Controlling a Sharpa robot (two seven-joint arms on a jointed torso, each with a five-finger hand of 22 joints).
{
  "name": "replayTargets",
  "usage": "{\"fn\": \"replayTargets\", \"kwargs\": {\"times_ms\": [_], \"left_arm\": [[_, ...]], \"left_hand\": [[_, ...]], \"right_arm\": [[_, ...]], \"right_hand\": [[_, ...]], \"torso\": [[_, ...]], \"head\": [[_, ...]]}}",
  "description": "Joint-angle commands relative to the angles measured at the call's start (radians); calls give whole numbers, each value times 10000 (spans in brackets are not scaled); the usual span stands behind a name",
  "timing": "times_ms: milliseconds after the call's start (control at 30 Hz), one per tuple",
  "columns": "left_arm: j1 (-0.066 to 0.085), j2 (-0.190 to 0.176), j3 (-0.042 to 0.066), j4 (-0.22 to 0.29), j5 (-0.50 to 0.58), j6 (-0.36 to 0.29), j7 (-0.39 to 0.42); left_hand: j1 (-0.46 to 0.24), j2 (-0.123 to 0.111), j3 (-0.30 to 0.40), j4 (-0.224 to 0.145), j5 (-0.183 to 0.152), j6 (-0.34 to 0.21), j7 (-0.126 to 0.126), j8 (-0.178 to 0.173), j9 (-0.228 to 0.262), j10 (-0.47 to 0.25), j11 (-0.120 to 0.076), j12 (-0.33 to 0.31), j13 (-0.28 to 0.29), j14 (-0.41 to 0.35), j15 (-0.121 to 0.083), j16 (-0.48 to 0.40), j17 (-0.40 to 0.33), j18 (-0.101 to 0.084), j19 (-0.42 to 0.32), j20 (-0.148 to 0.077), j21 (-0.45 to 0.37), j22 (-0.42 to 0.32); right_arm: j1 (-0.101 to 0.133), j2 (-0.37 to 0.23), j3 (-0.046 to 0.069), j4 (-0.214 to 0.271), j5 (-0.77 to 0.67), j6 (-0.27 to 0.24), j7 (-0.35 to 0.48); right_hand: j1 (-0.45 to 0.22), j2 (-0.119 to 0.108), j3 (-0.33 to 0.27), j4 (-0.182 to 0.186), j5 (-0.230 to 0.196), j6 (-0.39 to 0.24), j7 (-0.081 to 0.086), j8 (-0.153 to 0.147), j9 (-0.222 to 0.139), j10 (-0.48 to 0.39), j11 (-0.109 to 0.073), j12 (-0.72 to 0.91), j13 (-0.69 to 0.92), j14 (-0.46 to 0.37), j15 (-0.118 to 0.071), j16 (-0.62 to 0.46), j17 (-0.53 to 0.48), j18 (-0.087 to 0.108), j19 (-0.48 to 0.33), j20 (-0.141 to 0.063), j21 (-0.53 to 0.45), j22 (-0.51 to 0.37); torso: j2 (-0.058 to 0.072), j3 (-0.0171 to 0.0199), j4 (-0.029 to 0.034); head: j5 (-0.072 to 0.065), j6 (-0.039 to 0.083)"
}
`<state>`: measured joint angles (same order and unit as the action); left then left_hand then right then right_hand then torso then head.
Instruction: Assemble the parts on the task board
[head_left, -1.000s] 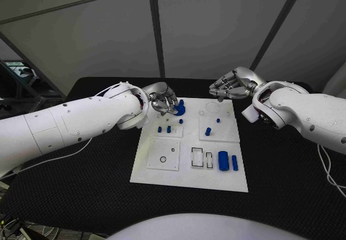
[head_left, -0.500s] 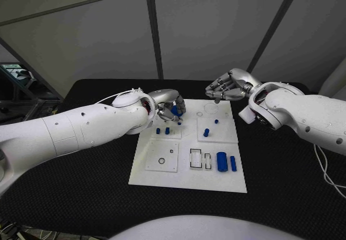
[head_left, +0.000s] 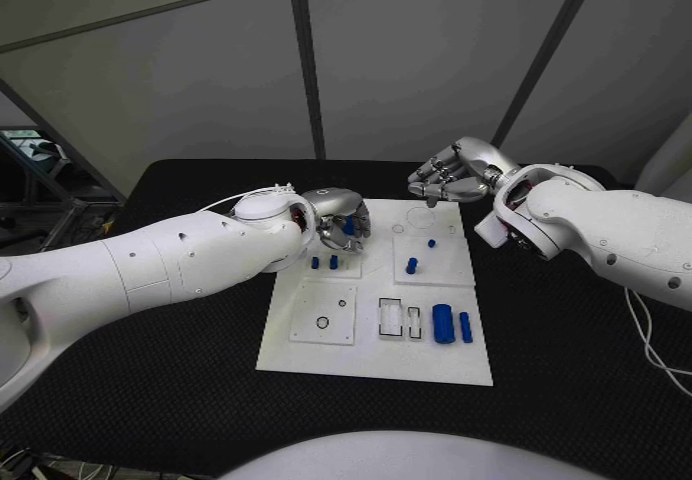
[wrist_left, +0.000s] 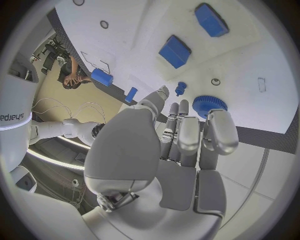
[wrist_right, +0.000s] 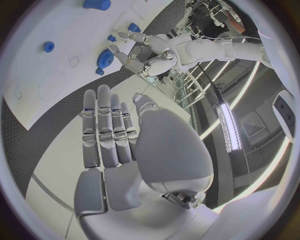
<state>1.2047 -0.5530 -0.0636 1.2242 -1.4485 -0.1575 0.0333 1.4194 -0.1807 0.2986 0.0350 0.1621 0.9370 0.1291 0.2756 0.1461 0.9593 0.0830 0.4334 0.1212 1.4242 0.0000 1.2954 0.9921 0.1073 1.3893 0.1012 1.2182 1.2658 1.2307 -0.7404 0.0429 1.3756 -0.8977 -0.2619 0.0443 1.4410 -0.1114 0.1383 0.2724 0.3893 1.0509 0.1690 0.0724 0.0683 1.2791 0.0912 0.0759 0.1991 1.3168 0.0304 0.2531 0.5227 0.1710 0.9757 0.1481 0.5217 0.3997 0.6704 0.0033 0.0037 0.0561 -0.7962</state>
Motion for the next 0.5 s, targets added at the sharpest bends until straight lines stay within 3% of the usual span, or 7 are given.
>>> {"fn": "replayTargets", "kwargs": {"times_ms": [33, 500], "left_arm": [[-20, 60, 4, -78, -386, 406, -14], [-121, 221, 5, -306, -456, 407, -154]], "left_hand": [[36, 79, 83, -22, -5, 105, -12, -54, -24, 88, -4, -74, -36, 89, 23, 20, 35, -203, 99, 11, 92, 42], [219, 277, 629, -155, 11, 371, 13, -110, -115, 432, -63, -224, -187, 212, -33, 52, -14, -241, 238, -36, 280, 235]], "right_arm": [[17, 12, 3, 27, -70, -21, 95], [16, 42, 3, 20, -71, -21, 94]], "right_hand": [[113, 1, 64, -18, 58, -65, 5, -16, 9, -58, 25, -42, -12, -36, 37, -29, 1, 106, 69, 11, -38, -13], [113, 1, 64, -18, 58, -65, 5, -16, 9, -58, 25, -42, -12, -36, 37, -29, 1, 106, 69, 11, -38, -13]], "torso": [[-1, 7, 5], [1, 6, 3]], "head": [[-6, -15], [-9, -32]]}}
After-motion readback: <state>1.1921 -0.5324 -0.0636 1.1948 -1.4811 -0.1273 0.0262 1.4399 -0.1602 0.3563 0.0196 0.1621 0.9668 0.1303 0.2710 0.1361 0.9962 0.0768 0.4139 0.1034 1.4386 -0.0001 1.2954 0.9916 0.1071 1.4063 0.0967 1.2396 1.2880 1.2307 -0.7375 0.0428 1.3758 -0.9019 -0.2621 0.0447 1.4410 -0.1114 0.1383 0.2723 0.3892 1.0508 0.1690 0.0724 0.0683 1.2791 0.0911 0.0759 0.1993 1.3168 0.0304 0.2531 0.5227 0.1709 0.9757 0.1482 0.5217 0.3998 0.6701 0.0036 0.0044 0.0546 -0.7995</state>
